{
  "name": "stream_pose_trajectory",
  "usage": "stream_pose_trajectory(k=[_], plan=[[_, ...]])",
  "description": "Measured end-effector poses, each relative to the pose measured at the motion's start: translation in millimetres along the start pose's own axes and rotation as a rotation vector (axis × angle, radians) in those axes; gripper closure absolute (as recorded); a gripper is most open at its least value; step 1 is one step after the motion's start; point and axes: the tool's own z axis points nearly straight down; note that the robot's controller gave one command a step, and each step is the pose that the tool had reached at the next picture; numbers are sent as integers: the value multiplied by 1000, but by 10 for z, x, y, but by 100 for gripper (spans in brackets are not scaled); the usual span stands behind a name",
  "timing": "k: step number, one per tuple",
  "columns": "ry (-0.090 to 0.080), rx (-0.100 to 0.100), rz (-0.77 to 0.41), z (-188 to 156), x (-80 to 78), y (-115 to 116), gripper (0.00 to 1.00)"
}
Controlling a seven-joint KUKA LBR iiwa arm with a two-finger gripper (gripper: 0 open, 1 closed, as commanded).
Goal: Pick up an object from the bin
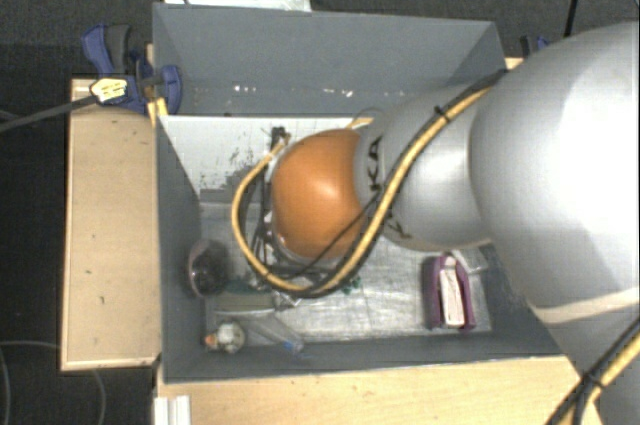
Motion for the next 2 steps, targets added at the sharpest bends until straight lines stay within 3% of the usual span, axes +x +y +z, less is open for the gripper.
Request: stream_pose_trajectory(k=[1, 2], plan=[[4, -3, -58, -18, 69, -960, 100], [5, -2, -1, -629, 87, -975, 100]])
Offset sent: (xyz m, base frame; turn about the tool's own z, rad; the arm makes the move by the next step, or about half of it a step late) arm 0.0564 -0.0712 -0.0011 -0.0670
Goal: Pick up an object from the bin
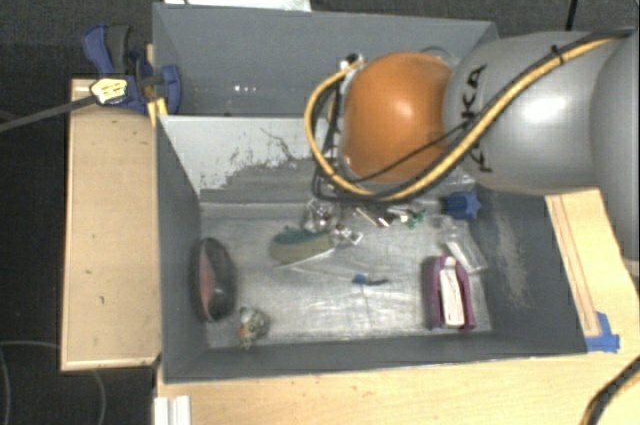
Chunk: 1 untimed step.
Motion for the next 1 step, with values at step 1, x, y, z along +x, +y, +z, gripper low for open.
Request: stream_pose_trajectory(k=[1], plan=[[0, 0, 11, -645, 67, 13, 100]])
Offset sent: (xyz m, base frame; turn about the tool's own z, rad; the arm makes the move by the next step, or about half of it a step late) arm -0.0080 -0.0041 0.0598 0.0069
